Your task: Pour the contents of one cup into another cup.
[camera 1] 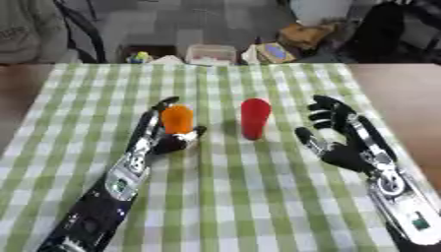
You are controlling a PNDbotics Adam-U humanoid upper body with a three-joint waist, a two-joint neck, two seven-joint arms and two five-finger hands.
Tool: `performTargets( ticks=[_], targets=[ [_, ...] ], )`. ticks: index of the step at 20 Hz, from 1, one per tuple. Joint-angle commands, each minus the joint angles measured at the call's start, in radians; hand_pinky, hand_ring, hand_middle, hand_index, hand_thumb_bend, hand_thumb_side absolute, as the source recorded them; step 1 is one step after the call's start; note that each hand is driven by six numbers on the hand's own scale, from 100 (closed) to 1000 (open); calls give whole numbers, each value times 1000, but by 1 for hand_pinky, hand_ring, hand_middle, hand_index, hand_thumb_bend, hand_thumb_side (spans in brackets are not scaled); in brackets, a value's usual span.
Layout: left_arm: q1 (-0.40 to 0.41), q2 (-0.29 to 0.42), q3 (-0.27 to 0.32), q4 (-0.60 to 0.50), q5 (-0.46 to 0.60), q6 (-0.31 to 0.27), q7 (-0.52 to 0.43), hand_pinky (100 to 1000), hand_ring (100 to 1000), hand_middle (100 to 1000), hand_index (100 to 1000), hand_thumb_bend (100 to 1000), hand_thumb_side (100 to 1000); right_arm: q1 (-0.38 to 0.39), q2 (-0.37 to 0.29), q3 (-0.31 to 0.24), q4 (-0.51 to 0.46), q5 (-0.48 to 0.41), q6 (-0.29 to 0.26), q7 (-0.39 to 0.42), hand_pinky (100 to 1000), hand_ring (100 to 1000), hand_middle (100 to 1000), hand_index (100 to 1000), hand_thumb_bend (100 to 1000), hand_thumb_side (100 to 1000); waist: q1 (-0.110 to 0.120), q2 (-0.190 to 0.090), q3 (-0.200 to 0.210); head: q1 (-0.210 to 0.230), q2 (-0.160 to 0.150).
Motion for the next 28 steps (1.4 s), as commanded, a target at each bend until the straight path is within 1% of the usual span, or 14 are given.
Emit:
performTargets(
  ticks=[1,3,4,5,11,13,14,17,19,20,22,25,28],
  targets=[
    [-16,-3,3,7,21,-11,0,485,426,347,886,559,343,-17,-9,-2,-14,-4,-2,3,724,761,768,917,443,420,-1,-12,-2,1,-11],
    [-16,-3,1,8,30,-17,-1,471,345,256,884,529,332,-17,-9,-3,-14,-4,-2,3,724,761,767,917,444,418,-2,-12,-2,1,-13],
    [-15,-2,1,8,34,-20,-1,471,345,256,884,529,332,-17,-9,-3,-14,-4,-2,3,724,761,767,917,444,418,-2,-12,-2,1,-13],
    [-15,-2,1,8,37,-22,-1,465,300,209,881,508,324,-17,-9,-3,-14,-4,-2,3,723,760,767,917,443,418,-2,-12,-2,0,-13],
    [-10,2,0,5,55,-32,7,447,231,139,864,461,302,-16,-9,-4,-11,-5,-3,3,723,760,767,917,443,419,-3,-14,2,-1,-13],
    [-9,4,-1,-5,62,-38,16,436,215,123,858,439,292,-16,-9,-4,-11,-5,-3,3,723,760,767,917,444,418,-3,-15,3,-2,-14],
    [-8,5,-2,-13,64,-40,21,428,208,117,855,412,280,-16,-9,-4,-10,-5,-3,3,723,760,767,917,444,417,-3,-15,4,-2,-14],
    [-5,14,-7,-50,65,-44,29,409,196,105,843,327,247,-16,-10,-5,-7,-3,-3,3,723,760,767,916,441,413,-3,-17,8,-3,-15],
    [-1,23,-12,-86,67,-46,31,392,194,104,819,241,224,-16,-11,-6,-1,-1,-3,3,723,759,767,916,427,402,-2,-18,13,-5,-14],
    [2,28,-15,-106,67,-45,31,385,193,102,808,215,216,-17,-12,-7,3,-1,-3,2,722,759,767,916,425,399,-2,-19,17,-6,-14],
    [9,39,-23,-153,65,-42,28,369,189,100,796,187,207,-18,-13,-7,12,-1,-3,2,721,758,766,916,420,386,-1,-21,26,-8,-13],
    [25,59,-41,-237,60,-31,21,341,194,106,790,177,201,-24,-17,-7,31,4,-4,-2,719,756,767,917,420,391,2,-24,44,-13,-12],
    [47,76,-61,-329,61,-12,9,335,200,111,786,164,200,-34,-21,-6,60,16,-9,-13,718,757,768,918,431,390,5,-26,62,-19,-10]
  ],
)
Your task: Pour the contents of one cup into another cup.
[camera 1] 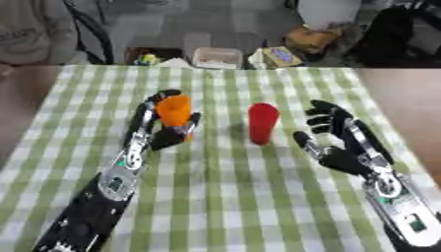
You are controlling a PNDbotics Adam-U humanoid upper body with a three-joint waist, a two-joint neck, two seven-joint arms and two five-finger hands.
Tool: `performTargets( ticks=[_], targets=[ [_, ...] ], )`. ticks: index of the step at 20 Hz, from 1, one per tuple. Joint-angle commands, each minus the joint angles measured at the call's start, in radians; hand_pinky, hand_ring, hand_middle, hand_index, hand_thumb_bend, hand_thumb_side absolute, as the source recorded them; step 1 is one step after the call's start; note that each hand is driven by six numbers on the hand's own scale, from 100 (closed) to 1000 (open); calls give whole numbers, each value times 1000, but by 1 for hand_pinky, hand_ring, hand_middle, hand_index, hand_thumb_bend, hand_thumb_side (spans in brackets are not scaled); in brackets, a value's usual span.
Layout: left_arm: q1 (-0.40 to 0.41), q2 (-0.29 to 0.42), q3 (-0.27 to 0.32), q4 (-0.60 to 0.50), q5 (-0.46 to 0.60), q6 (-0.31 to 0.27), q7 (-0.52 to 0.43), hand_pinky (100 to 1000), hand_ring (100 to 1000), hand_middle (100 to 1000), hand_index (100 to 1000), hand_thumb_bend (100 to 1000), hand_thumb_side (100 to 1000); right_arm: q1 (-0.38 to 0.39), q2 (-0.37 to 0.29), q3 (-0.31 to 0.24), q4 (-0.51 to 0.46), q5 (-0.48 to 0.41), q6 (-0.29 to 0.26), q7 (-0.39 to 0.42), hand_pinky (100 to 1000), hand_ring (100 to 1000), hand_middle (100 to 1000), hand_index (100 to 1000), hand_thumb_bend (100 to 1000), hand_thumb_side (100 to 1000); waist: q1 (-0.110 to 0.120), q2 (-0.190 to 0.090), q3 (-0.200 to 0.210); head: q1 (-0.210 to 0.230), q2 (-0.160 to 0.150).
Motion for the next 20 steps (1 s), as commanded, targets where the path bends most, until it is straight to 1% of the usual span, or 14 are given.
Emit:
performTargets(
  ticks=[1,6,9,13,20],
  targets=[
    [2,38,-22,-111,3,21,-11,334,200,110,785,163,201,-27,-21,-4,23,21,-8,-13,719,758,768,919,436,388,3,-21,9,-7,-3],
    [33,43,-57,-222,27,56,-32,335,199,109,783,166,206,-50,-23,4,101,63,-37,-37,734,788,796,928,490,381,8,-25,36,-24,-4],
    [42,34,-76,-260,43,67,-48,341,201,111,785,172,210,-70,-18,13,158,83,-67,-43,762,835,834,945,531,388,10,-25,53,-39,-10],
    [52,15,-95,-277,50,75,-65,346,203,112,787,175,213,-100,-4,12,231,125,-103,-53,800,871,855,953,570,397,10,-25,67,-45,-15],
    [56,-14,-118,-301,64,76,-86,358,205,114,789,180,216,-141,12,-11,331,167,-132,-79,798,866,851,954,586,401,12,-22,90,-40,-18]
  ],
)
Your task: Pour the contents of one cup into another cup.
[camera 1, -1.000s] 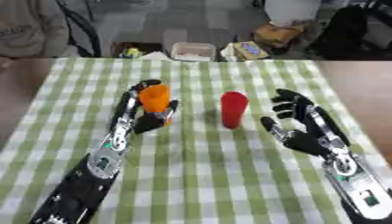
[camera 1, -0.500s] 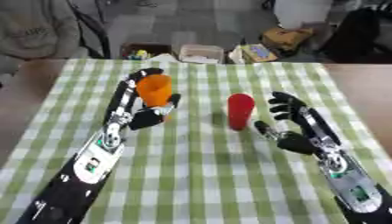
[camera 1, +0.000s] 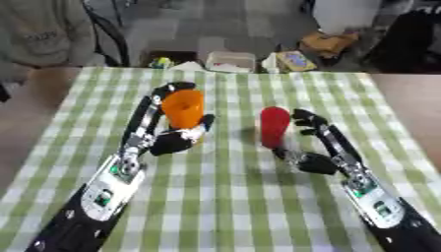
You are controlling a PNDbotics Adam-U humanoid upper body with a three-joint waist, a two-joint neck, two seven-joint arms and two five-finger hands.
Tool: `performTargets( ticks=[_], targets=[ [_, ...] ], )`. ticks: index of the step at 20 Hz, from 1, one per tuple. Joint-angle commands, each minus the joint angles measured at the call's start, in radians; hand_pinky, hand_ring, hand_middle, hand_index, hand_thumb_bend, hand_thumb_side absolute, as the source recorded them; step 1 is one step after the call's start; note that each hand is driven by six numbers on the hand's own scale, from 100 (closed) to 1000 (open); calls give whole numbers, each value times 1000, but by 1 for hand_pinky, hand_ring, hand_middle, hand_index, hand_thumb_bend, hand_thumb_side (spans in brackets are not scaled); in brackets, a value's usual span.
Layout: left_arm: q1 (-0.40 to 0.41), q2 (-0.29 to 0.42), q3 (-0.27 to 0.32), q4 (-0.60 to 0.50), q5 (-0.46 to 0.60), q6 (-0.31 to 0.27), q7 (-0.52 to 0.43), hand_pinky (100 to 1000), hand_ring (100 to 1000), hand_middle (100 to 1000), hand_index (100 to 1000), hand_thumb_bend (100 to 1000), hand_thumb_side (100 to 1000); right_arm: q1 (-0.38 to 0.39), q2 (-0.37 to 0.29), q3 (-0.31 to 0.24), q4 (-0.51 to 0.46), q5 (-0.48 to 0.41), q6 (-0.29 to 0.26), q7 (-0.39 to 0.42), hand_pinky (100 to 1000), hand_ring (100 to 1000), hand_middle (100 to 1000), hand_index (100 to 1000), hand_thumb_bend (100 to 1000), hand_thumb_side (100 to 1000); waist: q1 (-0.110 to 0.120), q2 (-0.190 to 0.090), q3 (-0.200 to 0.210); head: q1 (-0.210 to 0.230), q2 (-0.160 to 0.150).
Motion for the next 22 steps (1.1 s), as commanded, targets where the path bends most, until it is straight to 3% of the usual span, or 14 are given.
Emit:
performTargets(
  ticks=[1,22],
  targets=[
    [-12,-5,-8,-32,11,0,-11,359,206,114,790,180,217,-32,-1,-18,28,21,-13,-9,797,866,850,954,587,401,3,-15,6,0,-8],
    [-2,-59,-61,-65,39,2,-65,373,208,115,792,182,223,-108,44,-68,134,55,-22,-79,765,823,801,926,561,383,16,0,50,-17,-6]
  ],
)
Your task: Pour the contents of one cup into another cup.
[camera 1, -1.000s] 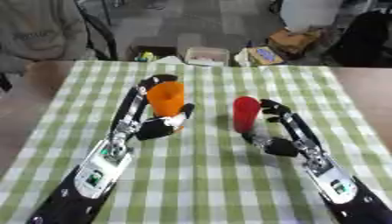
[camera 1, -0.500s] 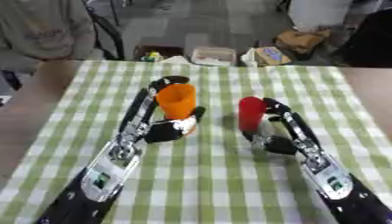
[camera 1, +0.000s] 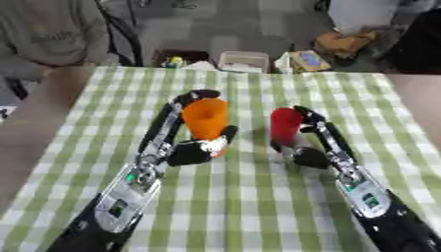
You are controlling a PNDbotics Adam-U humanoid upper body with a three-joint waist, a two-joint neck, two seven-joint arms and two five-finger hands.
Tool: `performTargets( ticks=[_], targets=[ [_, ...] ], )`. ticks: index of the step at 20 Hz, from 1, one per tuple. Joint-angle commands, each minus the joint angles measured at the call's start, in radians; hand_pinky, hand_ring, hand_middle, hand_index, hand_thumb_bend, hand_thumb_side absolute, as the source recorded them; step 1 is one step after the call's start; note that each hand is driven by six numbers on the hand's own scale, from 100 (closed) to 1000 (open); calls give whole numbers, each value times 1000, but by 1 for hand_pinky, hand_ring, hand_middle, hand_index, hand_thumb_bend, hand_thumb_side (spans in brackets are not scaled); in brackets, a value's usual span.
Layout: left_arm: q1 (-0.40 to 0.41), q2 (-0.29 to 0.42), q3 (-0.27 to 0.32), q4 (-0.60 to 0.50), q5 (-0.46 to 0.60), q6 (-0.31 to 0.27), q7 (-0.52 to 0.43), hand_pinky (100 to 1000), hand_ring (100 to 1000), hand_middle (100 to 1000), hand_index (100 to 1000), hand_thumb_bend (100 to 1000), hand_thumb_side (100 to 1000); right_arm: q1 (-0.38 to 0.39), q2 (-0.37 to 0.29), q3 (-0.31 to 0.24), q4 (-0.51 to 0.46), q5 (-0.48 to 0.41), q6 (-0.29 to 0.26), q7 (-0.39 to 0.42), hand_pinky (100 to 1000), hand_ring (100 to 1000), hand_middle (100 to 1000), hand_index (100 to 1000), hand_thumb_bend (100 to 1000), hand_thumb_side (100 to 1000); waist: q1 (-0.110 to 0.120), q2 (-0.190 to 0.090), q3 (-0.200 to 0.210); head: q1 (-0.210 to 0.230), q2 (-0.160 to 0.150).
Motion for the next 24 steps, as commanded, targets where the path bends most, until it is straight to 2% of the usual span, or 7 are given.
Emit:
performTargets(
  ticks=[1,11,17,19,24],
  targets=[
    [-12,-4,-4,-18,6,-2,-8,373,208,115,792,183,223,-28,4,-10,5,12,-1,-14,763,821,799,924,556,386,0,-12,5,-4,-5],
    [-26,-20,-15,-29,16,-1,-16,373,208,115,792,180,223,-44,24,-20,46,37,-5,-46,744,787,765,894,548,373,10,2,30,-11,-10],
    [-31,-25,-20,-35,21,2,-21,373,208,114,792,179,224,-51,28,-29,62,46,-4,-87,725,762,720,837,526,366,18,8,48,-18,-14],
    [-32,-25,-21,-36,23,3,-22,373,208,115,792,178,224,-54,31,-32,61,46,-3,-104,708,740,672,795,490,352,20,9,50,-19,-15],
    [-32,-26,-23,-37,25,6,-23,373,208,115,792,177,225,-59,36,-32,48,36,-1,-155,637,630,493,627,265,260,21,9,52,-20,-18]
  ],
)
